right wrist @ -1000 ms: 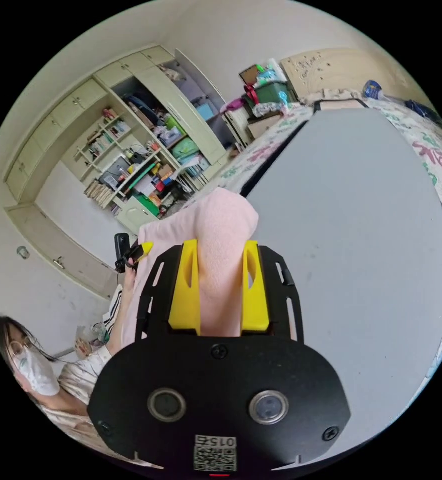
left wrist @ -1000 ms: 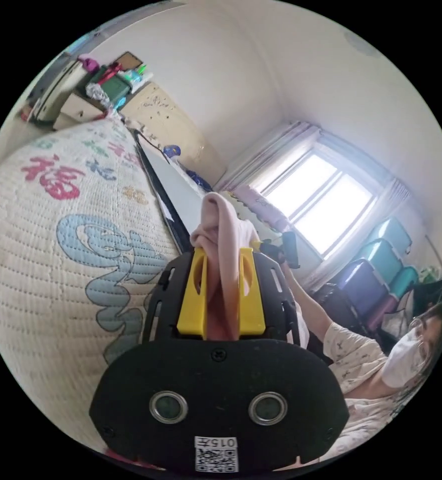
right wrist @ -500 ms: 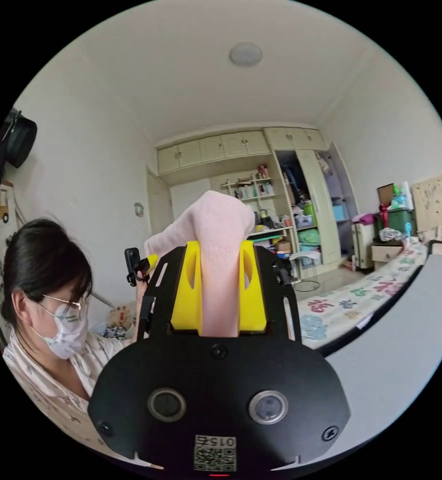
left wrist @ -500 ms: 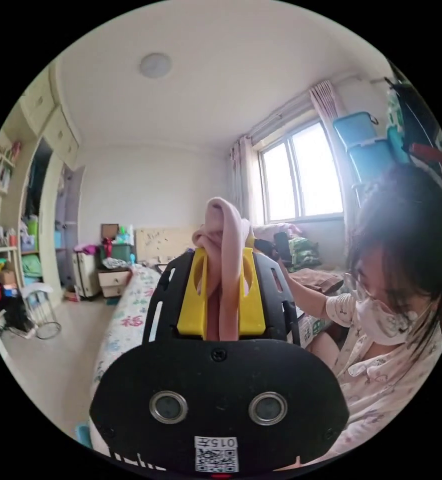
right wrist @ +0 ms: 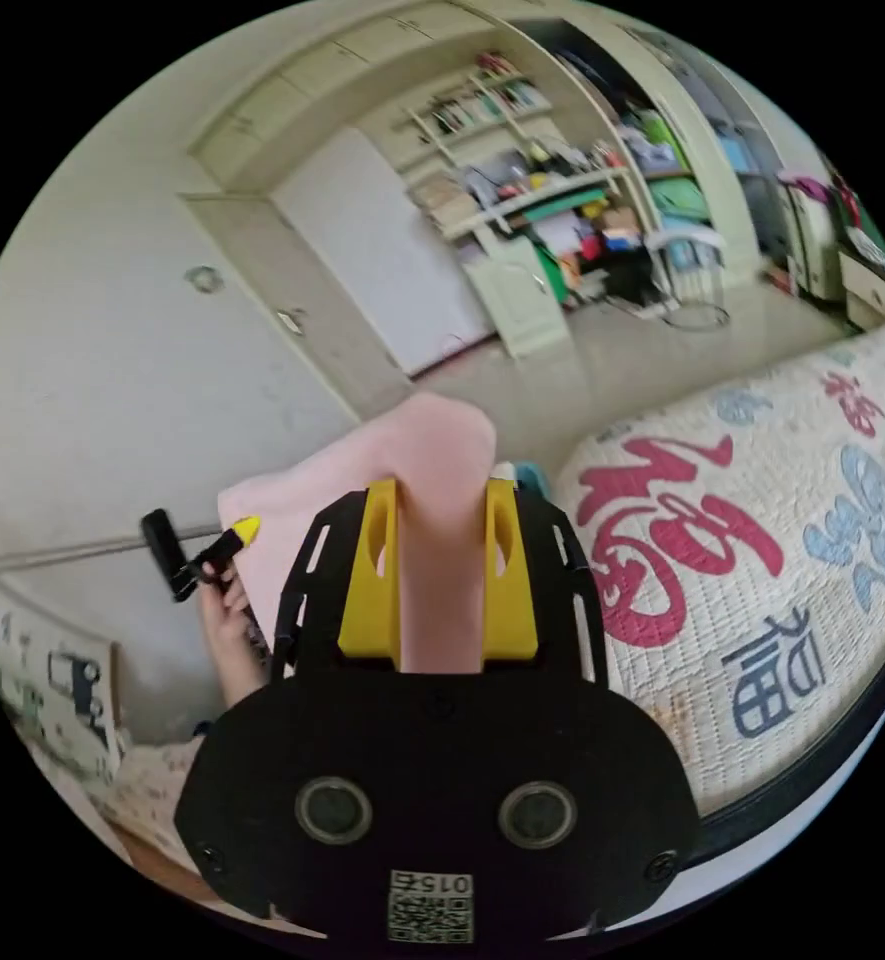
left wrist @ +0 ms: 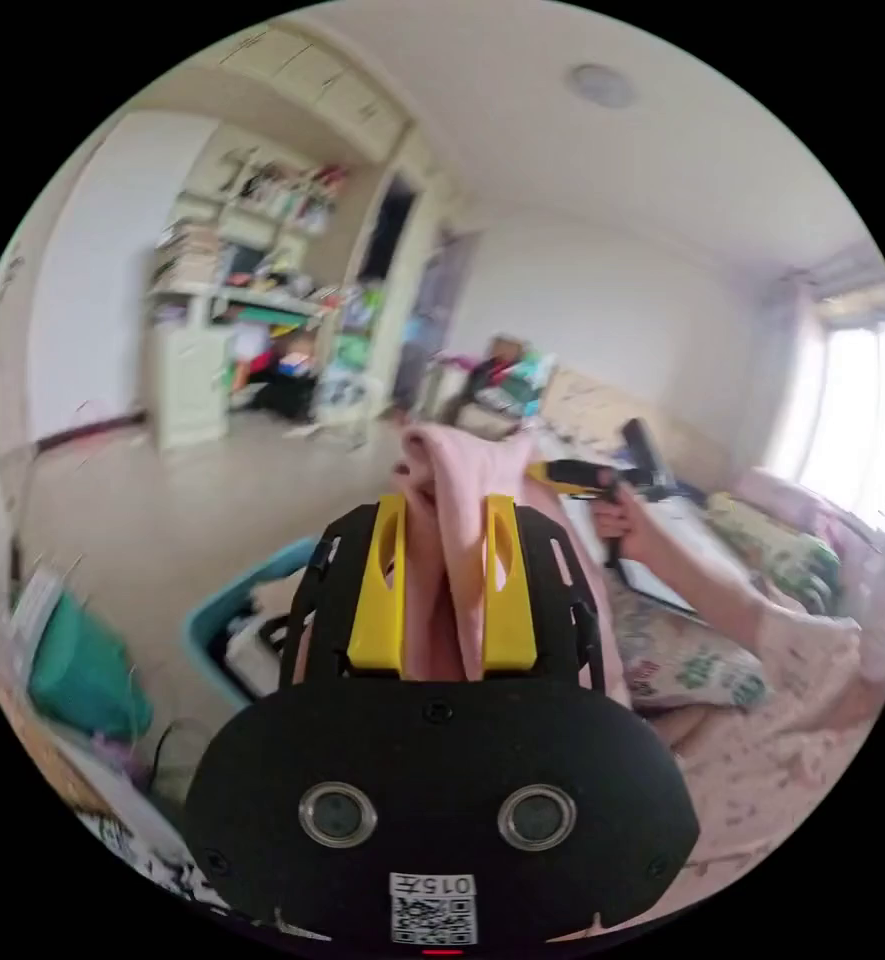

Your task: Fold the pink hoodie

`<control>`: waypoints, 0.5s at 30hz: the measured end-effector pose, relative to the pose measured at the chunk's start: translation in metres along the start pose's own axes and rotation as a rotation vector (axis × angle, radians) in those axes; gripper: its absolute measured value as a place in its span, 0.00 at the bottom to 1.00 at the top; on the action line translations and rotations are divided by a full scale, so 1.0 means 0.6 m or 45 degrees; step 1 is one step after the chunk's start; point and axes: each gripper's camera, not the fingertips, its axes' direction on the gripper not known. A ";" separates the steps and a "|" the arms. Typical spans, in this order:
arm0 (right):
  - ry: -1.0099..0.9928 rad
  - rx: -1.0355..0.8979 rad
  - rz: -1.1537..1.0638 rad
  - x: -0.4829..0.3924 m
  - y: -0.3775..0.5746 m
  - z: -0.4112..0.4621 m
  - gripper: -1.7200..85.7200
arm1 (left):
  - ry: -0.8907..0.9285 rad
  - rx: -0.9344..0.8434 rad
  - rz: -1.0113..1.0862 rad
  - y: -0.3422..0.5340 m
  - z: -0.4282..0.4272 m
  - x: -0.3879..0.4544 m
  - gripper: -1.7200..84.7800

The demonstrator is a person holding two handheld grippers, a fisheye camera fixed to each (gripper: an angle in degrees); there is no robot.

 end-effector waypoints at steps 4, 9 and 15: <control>0.113 -0.018 0.025 0.054 0.135 0.113 0.07 | -0.115 0.131 -0.164 0.040 0.051 -0.058 0.11; 0.187 -0.054 -0.242 0.094 0.316 0.157 0.05 | -0.048 0.344 -0.155 0.049 0.158 -0.046 0.08; 0.470 -0.065 -0.250 0.194 0.467 0.259 0.02 | 0.176 0.246 -0.443 0.045 0.375 -0.150 0.07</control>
